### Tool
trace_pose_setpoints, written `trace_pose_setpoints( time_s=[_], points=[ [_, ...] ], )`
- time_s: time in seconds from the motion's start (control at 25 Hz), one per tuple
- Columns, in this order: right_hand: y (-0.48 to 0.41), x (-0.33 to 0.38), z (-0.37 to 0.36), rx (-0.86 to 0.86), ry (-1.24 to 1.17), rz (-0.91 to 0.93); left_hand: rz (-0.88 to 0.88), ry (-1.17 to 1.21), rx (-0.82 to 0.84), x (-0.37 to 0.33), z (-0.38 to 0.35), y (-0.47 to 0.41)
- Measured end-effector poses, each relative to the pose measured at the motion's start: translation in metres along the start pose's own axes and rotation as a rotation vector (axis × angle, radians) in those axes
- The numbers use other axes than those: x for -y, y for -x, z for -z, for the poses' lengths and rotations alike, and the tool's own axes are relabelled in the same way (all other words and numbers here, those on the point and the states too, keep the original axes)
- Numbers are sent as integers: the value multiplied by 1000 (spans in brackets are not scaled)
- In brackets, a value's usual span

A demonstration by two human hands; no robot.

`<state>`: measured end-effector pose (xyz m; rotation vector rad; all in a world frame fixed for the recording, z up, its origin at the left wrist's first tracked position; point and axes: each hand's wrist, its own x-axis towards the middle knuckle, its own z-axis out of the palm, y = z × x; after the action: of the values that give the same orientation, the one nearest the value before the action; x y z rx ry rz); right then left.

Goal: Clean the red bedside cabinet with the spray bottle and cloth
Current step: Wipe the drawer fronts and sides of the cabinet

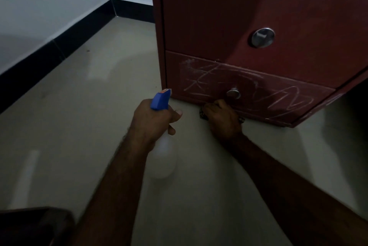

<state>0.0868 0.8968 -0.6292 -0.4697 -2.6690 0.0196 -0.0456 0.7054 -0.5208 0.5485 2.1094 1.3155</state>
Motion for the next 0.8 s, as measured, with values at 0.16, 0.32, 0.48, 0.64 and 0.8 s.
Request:
trace_pose_setpoints(
  time_s=[0.16,0.32,0.48,0.64,0.8],
  points=[
    [25,-27,10,-33,21,4,-8,24,16,-10,-22,6],
    [51,-56,21,-19,61,-9,-23,37,34,-15,-39,10],
    [82,-85,35,-44,84,-42,-32,37,51,-20,-52,15],
    [105,-99,48,-43,66,-141,-40,32,61,-24,-61,19],
    [128,-103,60,-245,-241,-636,-36,4,108,-21,-76,32]
  ],
)
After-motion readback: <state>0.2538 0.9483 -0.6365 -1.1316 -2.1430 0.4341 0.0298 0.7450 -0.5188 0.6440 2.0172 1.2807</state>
